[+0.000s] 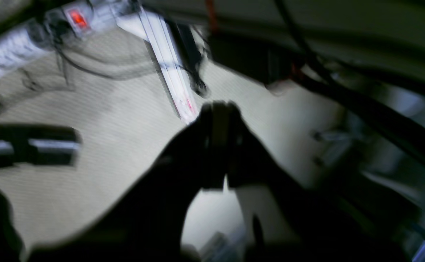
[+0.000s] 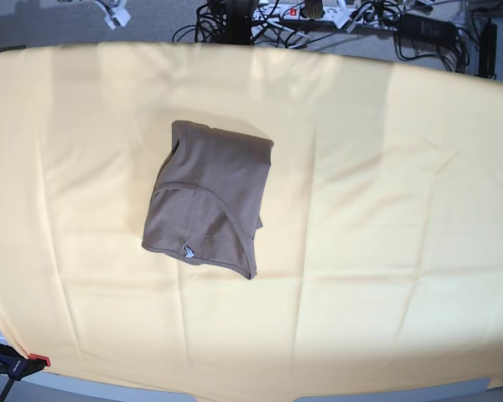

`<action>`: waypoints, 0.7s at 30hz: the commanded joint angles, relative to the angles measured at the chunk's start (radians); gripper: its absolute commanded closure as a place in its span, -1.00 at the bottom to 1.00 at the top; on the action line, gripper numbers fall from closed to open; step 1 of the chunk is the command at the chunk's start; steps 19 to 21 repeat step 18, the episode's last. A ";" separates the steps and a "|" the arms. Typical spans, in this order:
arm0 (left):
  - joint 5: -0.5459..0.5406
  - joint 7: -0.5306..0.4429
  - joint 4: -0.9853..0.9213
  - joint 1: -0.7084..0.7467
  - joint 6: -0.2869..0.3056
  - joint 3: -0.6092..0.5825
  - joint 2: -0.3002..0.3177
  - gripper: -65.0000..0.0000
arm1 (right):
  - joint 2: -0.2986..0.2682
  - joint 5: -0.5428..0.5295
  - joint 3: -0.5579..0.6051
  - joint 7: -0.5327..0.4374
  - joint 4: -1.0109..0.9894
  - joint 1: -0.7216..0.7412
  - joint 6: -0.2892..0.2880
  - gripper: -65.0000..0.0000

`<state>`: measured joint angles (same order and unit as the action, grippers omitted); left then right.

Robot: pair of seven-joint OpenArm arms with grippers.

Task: Fold the T-shirt properly

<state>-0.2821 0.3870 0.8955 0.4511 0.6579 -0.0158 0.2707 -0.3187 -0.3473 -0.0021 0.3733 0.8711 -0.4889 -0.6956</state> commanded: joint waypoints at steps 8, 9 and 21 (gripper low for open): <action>0.180 -0.558 -0.379 -0.123 -0.397 -0.201 -0.062 1.00 | 0.098 0.275 0.150 -0.265 -0.231 0.124 0.271 1.00; 0.156 -0.558 -0.402 -0.134 -0.433 -0.228 -0.083 1.00 | 0.110 0.279 0.163 -0.266 -0.231 0.128 0.306 1.00; 0.078 -0.537 -0.410 -0.137 -0.522 -0.281 -0.195 1.00 | 0.200 0.278 0.188 -0.265 -0.231 0.134 0.421 1.00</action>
